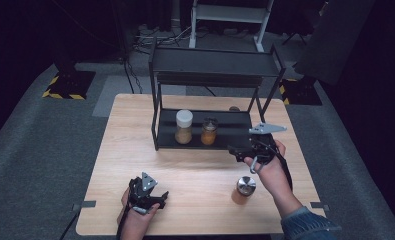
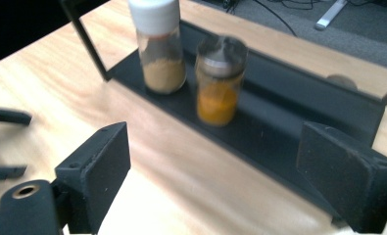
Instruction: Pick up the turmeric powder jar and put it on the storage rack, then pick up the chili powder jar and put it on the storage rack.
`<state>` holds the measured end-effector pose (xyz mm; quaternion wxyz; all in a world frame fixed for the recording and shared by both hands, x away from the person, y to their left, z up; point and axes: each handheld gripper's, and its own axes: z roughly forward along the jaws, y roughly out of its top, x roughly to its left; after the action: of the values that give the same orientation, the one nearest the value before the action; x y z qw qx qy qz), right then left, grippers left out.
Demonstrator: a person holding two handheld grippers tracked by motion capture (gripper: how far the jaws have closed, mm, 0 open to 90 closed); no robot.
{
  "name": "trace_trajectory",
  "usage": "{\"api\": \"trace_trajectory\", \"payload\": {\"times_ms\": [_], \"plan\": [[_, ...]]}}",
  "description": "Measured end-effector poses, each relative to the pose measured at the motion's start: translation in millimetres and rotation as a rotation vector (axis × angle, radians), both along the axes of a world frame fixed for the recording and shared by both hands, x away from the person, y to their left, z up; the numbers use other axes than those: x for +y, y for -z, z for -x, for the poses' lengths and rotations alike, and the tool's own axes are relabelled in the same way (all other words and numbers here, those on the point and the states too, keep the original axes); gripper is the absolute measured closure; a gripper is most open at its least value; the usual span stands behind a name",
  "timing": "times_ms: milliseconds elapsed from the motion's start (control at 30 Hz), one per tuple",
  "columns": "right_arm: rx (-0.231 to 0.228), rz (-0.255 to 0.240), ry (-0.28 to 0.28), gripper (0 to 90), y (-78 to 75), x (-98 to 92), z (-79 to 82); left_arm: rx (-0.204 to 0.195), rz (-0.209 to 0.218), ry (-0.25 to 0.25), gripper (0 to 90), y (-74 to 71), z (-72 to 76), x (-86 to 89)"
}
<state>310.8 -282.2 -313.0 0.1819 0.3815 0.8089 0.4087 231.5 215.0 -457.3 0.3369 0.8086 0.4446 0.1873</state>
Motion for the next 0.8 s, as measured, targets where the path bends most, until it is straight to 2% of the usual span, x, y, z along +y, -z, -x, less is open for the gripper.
{"api": "trace_trajectory", "payload": {"times_ms": [233, 367, 467, 633, 800], "plan": [[-0.013, 0.000, -0.001, 12.9, 17.3, -11.1, 34.5, 0.003, 0.003, -0.002, 10.4, 0.0, -0.4, 0.3], [-0.016, 0.003, -0.004, 12.8, 27.2, -14.7, 49.0, 0.004, 0.004, 0.000, 10.4, -0.1, -0.9, 0.8], [-0.003, -0.003, -0.005, 12.5, 35.5, -18.0, 55.6, 0.004, 0.004, 0.000, 10.4, -0.1, -0.9, 0.7], [0.010, 0.014, 0.003, 12.4, 50.3, -20.4, 63.2, 0.004, 0.004, 0.000, 10.4, 0.0, -0.8, 0.7], [0.039, -0.007, 0.009, 12.4, 67.9, -27.7, 67.4, 0.003, 0.004, -0.001, 10.4, 0.0, -0.4, 0.3]]}}
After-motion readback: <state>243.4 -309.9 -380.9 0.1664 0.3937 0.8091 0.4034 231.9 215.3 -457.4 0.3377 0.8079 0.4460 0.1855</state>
